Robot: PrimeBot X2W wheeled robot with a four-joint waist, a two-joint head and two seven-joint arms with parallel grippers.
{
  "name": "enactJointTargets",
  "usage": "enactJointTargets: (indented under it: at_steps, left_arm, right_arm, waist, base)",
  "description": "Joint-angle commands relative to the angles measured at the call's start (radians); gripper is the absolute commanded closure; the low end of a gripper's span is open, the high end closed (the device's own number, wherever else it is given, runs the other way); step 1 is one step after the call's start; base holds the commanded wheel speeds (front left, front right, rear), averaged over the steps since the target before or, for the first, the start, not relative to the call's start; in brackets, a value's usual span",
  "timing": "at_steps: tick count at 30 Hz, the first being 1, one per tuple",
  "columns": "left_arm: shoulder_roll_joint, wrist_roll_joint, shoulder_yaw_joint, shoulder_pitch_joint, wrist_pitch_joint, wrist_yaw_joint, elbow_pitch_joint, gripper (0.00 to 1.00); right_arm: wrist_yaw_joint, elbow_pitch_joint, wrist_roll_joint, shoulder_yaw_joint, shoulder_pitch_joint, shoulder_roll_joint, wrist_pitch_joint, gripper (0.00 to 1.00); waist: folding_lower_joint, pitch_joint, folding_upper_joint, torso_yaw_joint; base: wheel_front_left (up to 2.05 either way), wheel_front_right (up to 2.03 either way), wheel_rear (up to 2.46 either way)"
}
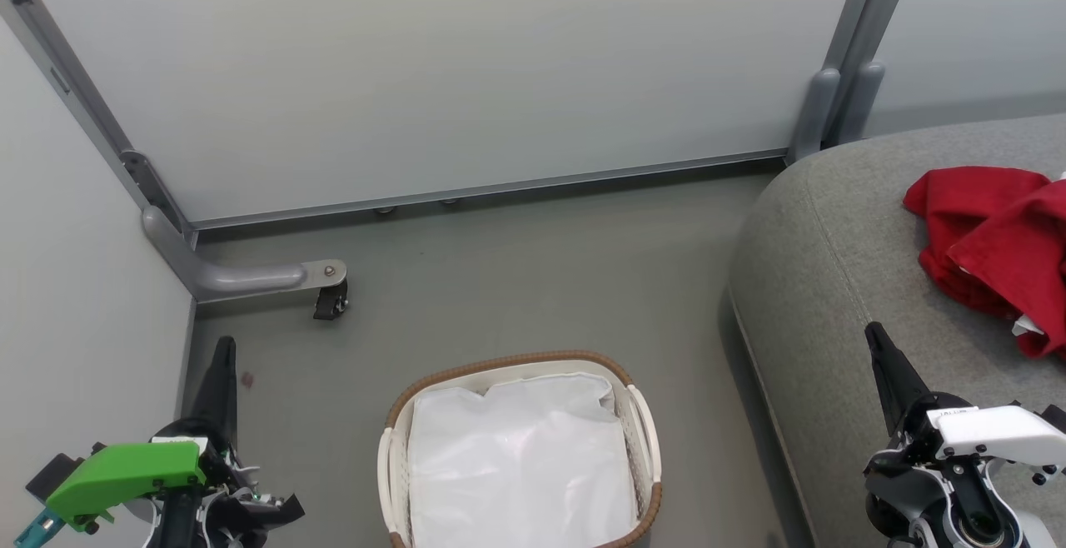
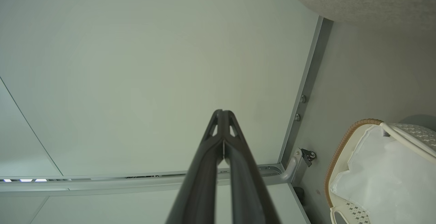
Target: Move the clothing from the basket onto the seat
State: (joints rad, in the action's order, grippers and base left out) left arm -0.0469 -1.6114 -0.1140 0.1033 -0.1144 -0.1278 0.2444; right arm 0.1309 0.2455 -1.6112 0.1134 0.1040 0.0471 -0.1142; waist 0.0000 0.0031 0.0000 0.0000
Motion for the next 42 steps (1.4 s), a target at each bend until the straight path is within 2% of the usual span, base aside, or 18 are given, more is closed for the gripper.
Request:
enactJointTargets:
  at_steps: [1,42]
  left_arm:
    - [-0.006,-0.003,-0.002,0.011,-0.003,-0.006,0.000,1.00]
    - [-0.006,-0.003,-0.002,0.011,-0.003,-0.006,-0.001,1.00]
  right_arm:
    - [0.000,-0.003,-0.003,0.003,0.008,0.006,-0.003,1.00]
    - [0.000,-0.003,-0.003,0.002,0.008,0.006,-0.003,1.00]
  waist:
    - [0.0000,0.000,0.0000,0.000]
    - [0.0000,0.000,0.0000,0.000]
  base:
    - [0.00,0.00,0.00]
    - [0.00,0.00,0.00]
